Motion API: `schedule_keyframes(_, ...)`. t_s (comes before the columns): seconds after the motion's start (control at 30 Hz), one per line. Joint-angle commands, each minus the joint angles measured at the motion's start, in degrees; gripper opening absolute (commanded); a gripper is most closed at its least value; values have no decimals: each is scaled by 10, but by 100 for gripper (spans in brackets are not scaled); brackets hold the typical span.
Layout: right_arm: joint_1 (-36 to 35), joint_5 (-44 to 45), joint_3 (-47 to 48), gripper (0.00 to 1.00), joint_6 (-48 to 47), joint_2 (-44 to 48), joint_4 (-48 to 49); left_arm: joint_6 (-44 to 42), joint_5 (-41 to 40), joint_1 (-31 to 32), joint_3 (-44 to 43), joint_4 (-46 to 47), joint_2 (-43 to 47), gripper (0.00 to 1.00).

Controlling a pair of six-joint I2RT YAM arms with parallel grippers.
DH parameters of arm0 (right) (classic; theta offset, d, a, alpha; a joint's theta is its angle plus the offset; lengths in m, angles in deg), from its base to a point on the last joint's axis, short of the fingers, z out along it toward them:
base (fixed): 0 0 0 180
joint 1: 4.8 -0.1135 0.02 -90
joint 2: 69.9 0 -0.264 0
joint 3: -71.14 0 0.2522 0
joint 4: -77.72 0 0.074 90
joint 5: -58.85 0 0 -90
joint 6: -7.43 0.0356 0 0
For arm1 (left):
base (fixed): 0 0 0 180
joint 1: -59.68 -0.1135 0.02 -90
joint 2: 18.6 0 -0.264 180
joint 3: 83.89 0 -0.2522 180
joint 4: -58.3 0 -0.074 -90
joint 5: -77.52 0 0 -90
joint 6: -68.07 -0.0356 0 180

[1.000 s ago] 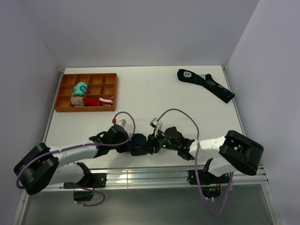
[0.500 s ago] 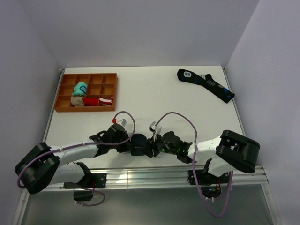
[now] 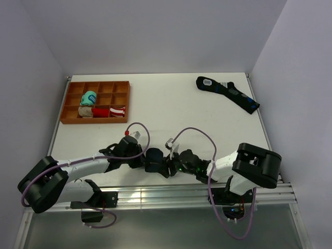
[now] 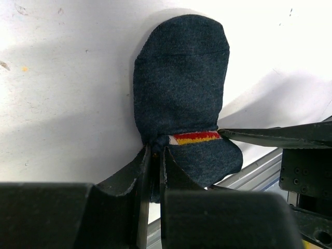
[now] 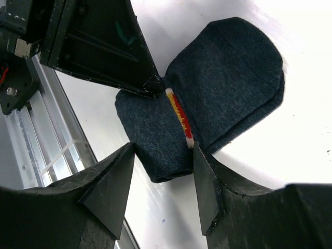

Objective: Roll the socks
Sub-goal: Roll the sock at the center of the board.

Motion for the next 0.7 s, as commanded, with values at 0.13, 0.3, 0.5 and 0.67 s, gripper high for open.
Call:
schedule_keyframes(0.13, -12, 35, 3, 52, 17, -29, 17, -19, 1, -6, -2, -14, -16, 0)
schedule_keyframes(0.3, -12, 38, 26, 36, 40, -53, -22, -12, 4, -6, 6, -8, -7, 0)
schedule_keyframes(0.5, 11, -9, 39, 19, 64, -64, -59, -8, -1, -6, 13, 3, 5, 1)
schedule_keyframes(0.67, 60, -79, 59, 14, 81, -66, -128, 1, -15, -6, 22, 14, 31, 5)
